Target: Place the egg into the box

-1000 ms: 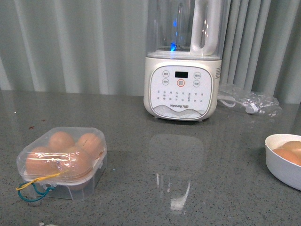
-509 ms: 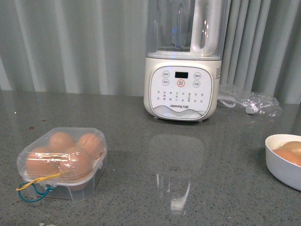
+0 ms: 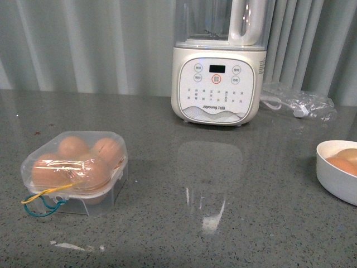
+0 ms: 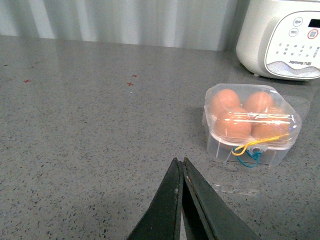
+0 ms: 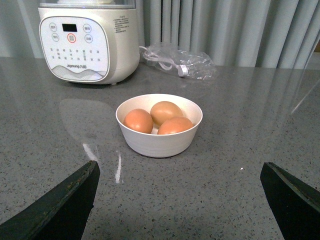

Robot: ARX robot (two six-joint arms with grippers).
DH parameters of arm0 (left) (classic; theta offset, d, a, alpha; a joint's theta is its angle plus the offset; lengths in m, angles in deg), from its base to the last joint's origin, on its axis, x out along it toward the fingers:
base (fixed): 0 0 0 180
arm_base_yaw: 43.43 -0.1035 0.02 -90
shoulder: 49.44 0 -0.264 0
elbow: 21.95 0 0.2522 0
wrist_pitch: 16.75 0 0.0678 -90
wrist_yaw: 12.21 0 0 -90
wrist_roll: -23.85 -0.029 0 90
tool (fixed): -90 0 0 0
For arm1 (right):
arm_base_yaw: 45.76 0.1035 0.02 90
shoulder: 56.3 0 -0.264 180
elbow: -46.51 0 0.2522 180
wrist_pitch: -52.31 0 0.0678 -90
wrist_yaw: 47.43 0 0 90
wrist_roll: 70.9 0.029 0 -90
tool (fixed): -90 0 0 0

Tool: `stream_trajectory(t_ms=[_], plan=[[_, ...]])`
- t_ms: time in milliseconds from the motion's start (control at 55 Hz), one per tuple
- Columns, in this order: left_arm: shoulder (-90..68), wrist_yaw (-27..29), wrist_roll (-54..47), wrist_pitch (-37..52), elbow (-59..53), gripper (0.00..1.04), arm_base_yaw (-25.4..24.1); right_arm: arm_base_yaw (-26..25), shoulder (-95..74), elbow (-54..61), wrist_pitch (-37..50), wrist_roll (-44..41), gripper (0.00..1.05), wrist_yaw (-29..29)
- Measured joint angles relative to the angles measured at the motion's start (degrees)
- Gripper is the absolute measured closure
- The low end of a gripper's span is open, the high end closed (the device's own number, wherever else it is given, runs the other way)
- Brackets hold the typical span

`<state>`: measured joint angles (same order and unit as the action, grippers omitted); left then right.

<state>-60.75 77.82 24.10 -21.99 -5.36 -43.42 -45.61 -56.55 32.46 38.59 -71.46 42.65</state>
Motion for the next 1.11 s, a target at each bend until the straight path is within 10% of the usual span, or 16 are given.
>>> stream_trajectory(t_ms=[491, 1109], plan=[[11.10, -0.02, -0.02, -8.48, -1.16, 1.01, 0.00, -0.02, 0.00, 0.00, 0.00, 0.00, 0.07, -0.02], [11.10, 0.00, -0.07, -8.48, -1.16, 0.05, 0.00, 0.00, 0.00, 0.00, 0.00, 0.00, 0.07, 0.00]])
